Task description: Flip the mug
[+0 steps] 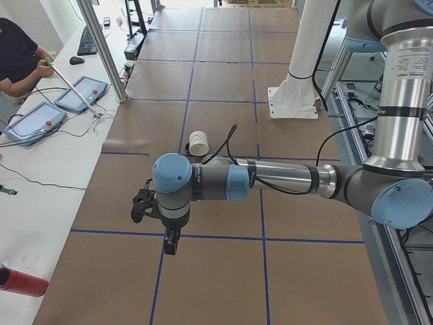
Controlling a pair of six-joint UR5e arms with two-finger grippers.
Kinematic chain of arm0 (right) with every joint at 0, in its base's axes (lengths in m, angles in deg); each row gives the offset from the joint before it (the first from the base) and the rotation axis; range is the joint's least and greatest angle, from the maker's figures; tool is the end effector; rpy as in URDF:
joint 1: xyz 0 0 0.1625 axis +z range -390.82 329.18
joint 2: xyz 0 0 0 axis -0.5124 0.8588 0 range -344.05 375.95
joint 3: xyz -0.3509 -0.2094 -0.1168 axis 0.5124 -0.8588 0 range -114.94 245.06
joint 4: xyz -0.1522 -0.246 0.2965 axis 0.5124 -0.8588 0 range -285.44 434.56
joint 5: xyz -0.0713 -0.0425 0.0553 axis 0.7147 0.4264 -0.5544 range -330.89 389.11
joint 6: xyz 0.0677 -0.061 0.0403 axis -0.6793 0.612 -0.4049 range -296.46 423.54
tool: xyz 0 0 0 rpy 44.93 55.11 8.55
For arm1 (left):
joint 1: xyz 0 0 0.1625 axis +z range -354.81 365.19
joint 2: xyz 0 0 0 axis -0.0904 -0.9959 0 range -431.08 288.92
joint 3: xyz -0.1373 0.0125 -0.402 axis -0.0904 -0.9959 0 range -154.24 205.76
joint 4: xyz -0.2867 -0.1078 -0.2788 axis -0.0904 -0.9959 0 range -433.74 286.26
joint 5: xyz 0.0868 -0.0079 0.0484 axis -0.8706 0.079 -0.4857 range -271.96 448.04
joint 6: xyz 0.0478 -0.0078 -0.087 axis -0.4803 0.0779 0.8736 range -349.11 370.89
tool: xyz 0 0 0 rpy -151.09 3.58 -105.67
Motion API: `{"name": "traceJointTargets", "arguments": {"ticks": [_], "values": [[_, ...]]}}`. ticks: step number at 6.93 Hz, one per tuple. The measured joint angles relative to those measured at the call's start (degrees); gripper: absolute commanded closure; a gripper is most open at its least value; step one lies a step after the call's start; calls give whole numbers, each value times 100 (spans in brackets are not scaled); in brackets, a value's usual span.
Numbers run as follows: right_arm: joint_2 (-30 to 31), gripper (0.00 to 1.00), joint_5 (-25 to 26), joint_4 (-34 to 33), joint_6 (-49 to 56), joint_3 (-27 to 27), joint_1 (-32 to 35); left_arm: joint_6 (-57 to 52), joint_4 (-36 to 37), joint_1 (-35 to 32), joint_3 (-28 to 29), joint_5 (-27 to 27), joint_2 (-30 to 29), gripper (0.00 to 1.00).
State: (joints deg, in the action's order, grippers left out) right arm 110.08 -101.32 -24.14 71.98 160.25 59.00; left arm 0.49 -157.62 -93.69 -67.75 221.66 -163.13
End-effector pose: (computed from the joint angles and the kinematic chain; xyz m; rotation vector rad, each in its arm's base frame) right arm 0.0673 -0.4505 0.6676 -0.0768 -0.7123 -0.0968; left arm -0.1416 -0.4885 0.6222 0.1183 0.7521 0.0218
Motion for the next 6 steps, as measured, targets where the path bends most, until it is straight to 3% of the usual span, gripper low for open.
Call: {"name": "traceJointTargets", "arguments": {"ticks": [6], "values": [[0, 0, 0, 0, 0, 0, 0, -35, -426, 351, 229, 340, 80, 0]]}}
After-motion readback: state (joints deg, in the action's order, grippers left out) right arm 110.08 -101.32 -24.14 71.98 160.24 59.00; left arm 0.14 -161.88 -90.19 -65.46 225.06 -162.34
